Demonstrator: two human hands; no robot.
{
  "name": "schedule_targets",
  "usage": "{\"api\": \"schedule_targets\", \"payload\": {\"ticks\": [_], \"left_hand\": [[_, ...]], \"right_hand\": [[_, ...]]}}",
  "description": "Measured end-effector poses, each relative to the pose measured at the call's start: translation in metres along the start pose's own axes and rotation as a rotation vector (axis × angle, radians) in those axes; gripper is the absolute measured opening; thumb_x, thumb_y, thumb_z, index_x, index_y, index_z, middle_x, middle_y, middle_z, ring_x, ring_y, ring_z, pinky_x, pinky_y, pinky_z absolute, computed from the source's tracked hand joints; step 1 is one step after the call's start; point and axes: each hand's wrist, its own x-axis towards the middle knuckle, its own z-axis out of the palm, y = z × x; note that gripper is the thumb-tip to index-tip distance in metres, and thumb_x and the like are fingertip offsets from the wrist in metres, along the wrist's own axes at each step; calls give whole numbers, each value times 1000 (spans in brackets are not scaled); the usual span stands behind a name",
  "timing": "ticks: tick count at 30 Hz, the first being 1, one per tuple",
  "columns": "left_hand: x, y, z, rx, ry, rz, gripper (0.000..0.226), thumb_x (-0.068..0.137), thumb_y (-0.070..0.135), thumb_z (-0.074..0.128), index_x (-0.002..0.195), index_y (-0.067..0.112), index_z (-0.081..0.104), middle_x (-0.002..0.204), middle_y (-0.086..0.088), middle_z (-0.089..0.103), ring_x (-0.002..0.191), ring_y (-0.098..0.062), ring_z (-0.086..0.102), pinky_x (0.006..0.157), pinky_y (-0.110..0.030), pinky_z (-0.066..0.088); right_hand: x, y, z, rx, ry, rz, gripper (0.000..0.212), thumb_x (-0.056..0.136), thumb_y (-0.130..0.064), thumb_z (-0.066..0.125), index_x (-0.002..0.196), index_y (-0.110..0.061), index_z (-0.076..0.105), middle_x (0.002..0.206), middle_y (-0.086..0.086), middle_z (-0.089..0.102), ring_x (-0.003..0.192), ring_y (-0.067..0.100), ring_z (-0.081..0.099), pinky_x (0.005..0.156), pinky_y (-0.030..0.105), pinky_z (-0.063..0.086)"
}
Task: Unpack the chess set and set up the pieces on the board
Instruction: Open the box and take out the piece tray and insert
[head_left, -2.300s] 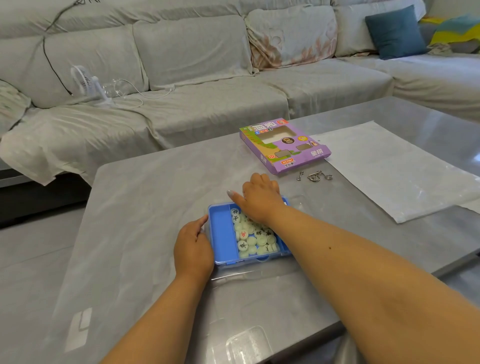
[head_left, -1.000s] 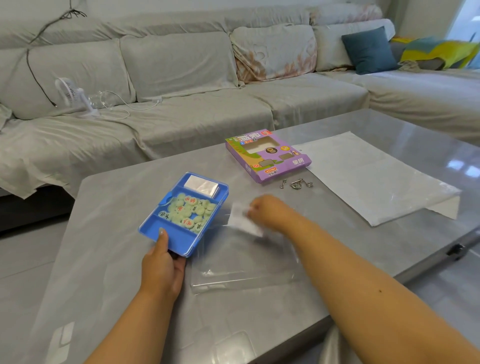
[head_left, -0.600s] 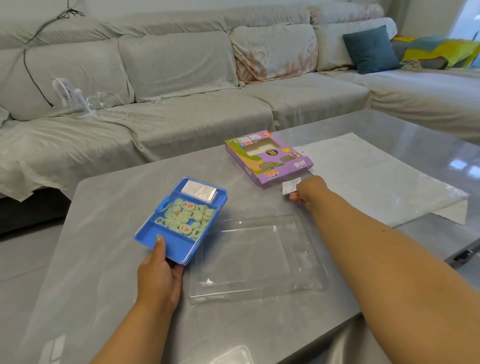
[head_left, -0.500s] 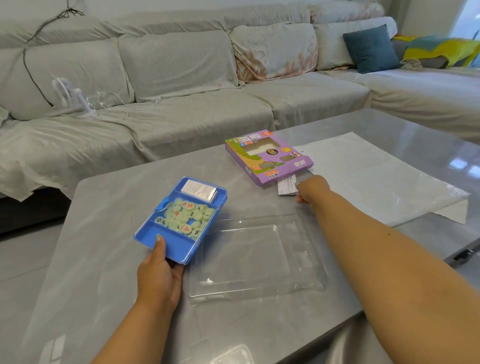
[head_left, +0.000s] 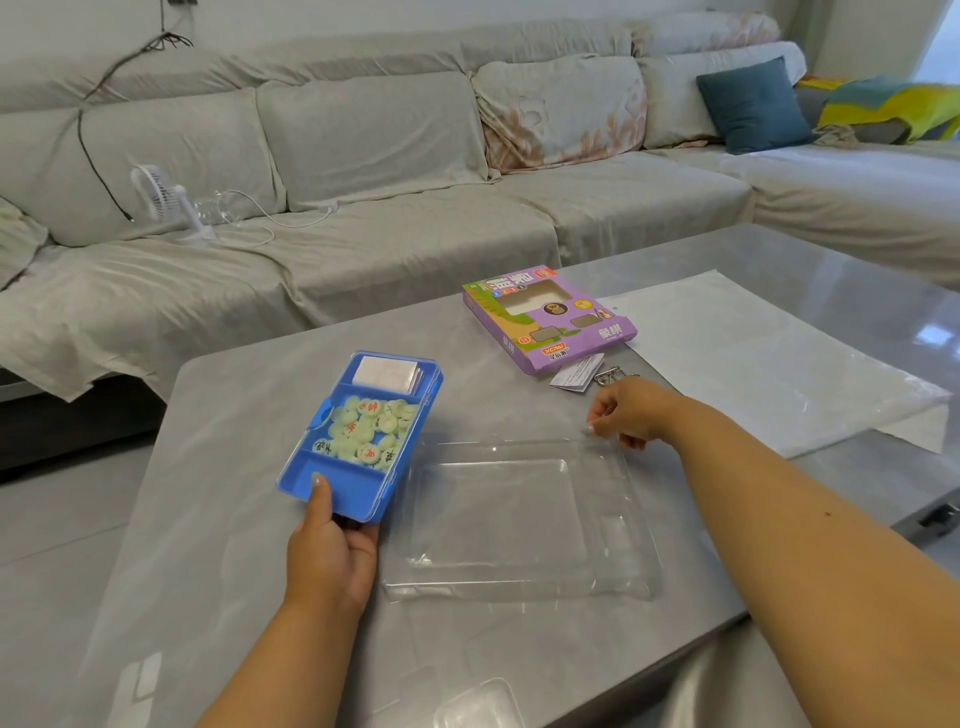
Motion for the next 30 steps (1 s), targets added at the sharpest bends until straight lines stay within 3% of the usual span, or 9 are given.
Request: {"api": "schedule_targets", "payload": {"ticks": [4,8,12,18,22,25,26,28,30], "left_hand": [[-1,1,0,-38,-11,-11,21,98,31,47,111,22,60,102,2,74,96,-15,70,79,-33,58],[-1,1,-1,-63,-1,-4,20,98,31,47,110,23,60,102,3,74,94,-14,70,74,-30,59],[-1,2,0,-98,4,9,19,98,30,47,109,22,60,100,3,74,94,-14,70,77,-32,59],[-3,3,1,-139,40,65,18,98,29,47,108,22,60,97,3,75,95,-15,70,77,-31,59],[-3,2,0,-142,52,66,17,98,29,48,108,23,60,97,3,75,95,-15,70,80,-33,58],[-4,1,1,-113,57,63,15,97,29,50,105,23,60,94,4,75,95,-14,70,80,-33,58],[-4,1,2,-102,57,62,14,97,29,50,104,23,60,93,5,75,95,-14,70,80,-33,58],[-3,1,2,-84,54,58,13,97,29,50,103,24,60,91,5,75,95,-13,70,78,-32,58],[-3,1,1,-75,53,51,14,97,29,49,103,24,60,91,5,75,95,-13,70,77,-32,59]], "right_hand": [[-4,1,2,-89,-149,33,38,71,-36,80,100,-20,61,101,13,63,58,17,58,50,23,46],[-4,3,5,-6,-38,25,22,77,-27,74,85,-14,60,84,18,67,58,21,61,50,25,50],[-2,-3,3,18,37,83,23,81,-25,72,79,-11,54,62,11,63,50,21,60,56,28,53],[-2,-4,3,39,90,165,26,83,-26,71,80,-11,50,63,13,65,51,21,62,61,29,55],[1,-6,9,-6,148,226,31,87,-36,64,81,-9,52,78,12,73,68,23,66,84,32,54],[8,-15,26,97,290,239,27,88,-33,61,84,-11,47,44,-3,62,54,11,61,69,25,49],[10,-18,34,194,335,227,25,88,-28,61,91,-10,46,43,-3,60,53,10,60,64,24,47],[11,-27,51,434,391,182,33,84,-19,65,105,-8,42,66,6,67,61,23,65,62,27,47],[10,-36,68,471,464,84,39,80,-21,68,107,-13,41,92,13,67,79,28,65,64,28,44]]}}
